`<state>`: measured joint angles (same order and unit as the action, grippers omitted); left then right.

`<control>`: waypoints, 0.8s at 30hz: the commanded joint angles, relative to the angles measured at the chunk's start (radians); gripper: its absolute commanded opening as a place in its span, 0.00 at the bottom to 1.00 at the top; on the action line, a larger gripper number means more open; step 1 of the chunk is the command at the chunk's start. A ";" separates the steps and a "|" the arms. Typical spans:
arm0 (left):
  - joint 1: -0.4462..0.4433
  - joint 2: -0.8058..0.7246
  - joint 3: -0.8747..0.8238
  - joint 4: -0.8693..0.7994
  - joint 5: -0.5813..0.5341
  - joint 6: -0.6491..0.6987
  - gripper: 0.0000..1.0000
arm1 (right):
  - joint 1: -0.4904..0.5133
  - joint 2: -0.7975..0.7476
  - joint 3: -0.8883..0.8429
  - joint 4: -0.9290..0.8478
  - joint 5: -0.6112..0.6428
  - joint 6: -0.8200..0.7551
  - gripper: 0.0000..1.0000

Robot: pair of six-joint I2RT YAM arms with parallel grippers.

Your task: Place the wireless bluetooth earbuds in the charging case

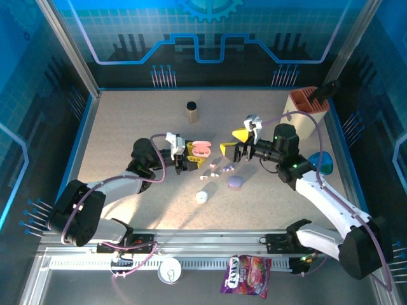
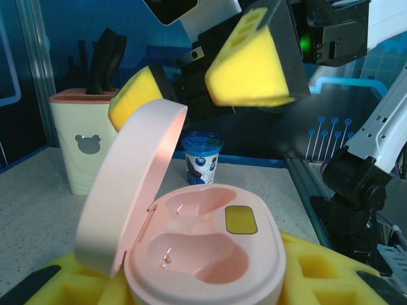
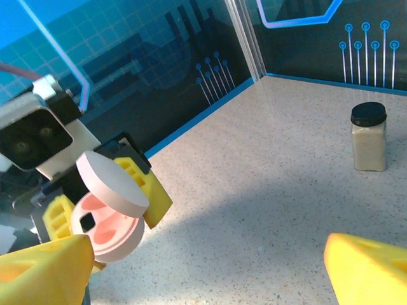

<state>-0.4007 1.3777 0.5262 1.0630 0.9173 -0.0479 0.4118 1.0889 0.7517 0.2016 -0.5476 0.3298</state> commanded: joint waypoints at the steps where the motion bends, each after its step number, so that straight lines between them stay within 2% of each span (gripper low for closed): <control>1: 0.008 -0.003 -0.014 0.049 0.020 -0.017 0.35 | 0.065 0.030 0.040 -0.025 0.038 -0.101 0.93; 4: 0.008 -0.006 -0.011 0.028 0.038 -0.008 0.35 | 0.128 0.080 0.097 -0.068 0.093 -0.168 0.93; 7: 0.008 -0.015 -0.013 0.007 0.057 0.011 0.35 | 0.146 0.136 0.137 -0.058 0.110 -0.164 0.92; 12: 0.008 -0.052 -0.012 -0.057 0.077 0.014 0.36 | 0.148 0.194 0.208 -0.068 0.100 -0.149 0.82; 16: 0.007 -0.086 -0.002 -0.140 0.101 0.028 0.36 | 0.150 0.210 0.229 -0.068 0.041 -0.163 0.71; 21: 0.007 -0.113 0.001 -0.172 0.116 0.024 0.35 | 0.157 0.236 0.252 -0.091 -0.092 -0.205 0.63; 24: 0.007 -0.121 0.010 -0.187 0.132 0.016 0.34 | 0.162 0.252 0.263 -0.098 -0.122 -0.218 0.50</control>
<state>-0.3946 1.2858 0.5205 0.9035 0.9779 -0.0471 0.5613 1.3216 0.9741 0.1139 -0.6121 0.1375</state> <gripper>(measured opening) 0.369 0.529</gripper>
